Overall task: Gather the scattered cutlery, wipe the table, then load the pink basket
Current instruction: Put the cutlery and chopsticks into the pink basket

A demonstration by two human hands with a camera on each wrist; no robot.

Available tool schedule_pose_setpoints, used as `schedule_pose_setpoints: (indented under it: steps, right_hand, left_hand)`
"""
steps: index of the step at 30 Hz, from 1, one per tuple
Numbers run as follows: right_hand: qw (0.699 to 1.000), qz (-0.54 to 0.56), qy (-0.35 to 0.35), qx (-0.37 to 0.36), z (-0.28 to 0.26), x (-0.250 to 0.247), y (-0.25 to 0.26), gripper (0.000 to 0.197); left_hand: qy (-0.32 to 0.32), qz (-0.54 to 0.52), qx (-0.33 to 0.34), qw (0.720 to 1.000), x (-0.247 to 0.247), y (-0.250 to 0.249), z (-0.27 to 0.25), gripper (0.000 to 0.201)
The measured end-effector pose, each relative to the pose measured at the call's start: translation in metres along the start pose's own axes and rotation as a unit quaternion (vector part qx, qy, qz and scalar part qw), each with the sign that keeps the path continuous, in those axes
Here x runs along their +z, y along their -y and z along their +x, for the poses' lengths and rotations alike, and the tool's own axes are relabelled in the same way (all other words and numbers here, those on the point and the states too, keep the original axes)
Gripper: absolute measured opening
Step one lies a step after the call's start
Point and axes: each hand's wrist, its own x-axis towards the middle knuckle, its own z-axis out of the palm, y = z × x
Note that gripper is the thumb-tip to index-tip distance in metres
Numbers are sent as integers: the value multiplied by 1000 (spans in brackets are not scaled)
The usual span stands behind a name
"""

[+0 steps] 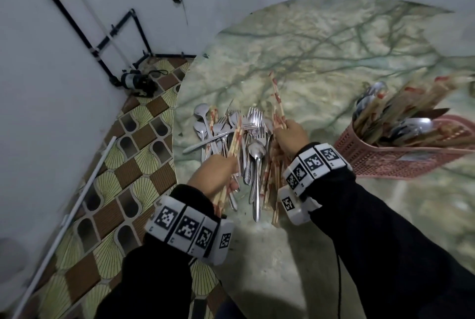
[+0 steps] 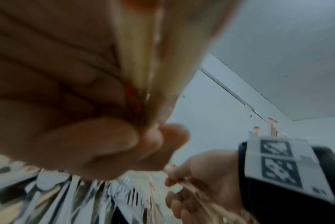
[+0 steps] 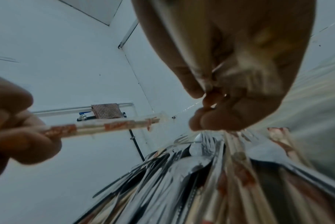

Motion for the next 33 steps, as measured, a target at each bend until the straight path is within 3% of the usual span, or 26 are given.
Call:
schedule_pose_setpoints:
  steps: [3, 7, 10, 13, 16, 18, 21, 23, 28, 33]
  right_hand:
    - [1000, -8, 6, -11, -7, 7, -9, 28]
    - [997, -66, 43, 0, -15, 20, -16, 32]
    - [992, -101, 70, 14, -23, 28, -20, 28]
    - [984, -156, 87, 17, -26, 33, -22, 23]
    - [977, -202, 72, 15, -28, 35, -25, 18]
    - [974, -215, 65, 15, -28, 36, -25, 16]
    - [970, -235, 61, 11, -26, 35, -26, 16]
    - [972, -228, 60, 11, -26, 35, -27, 18]
    - [979, -189, 74, 20, -26, 34, -32, 13]
    - [980, -178, 83, 17, -27, 31, -33, 24]
  left_hand:
    - [-27, -51, 12, 998, -12, -8, -6, 19]
    - [-214, -60, 66, 973, -27, -27, 27, 30]
    - [-278, 11, 55, 959, -37, -36, 50, 38]
    - [-276, 92, 36, 956, -41, -36, 67, 44]
    - [-275, 119, 8, 954, -41, -32, 82, 25]
    - [-268, 129, -8, 955, -40, -32, 88, 40]
    - [-258, 163, -16, 952, -40, -35, 95, 35]
    - [-255, 185, -13, 949, -40, -36, 96, 23]
    - [-258, 215, -10, 942, -38, -37, 98, 36]
    - [-265, 234, -19, 935, -38, -37, 100, 27]
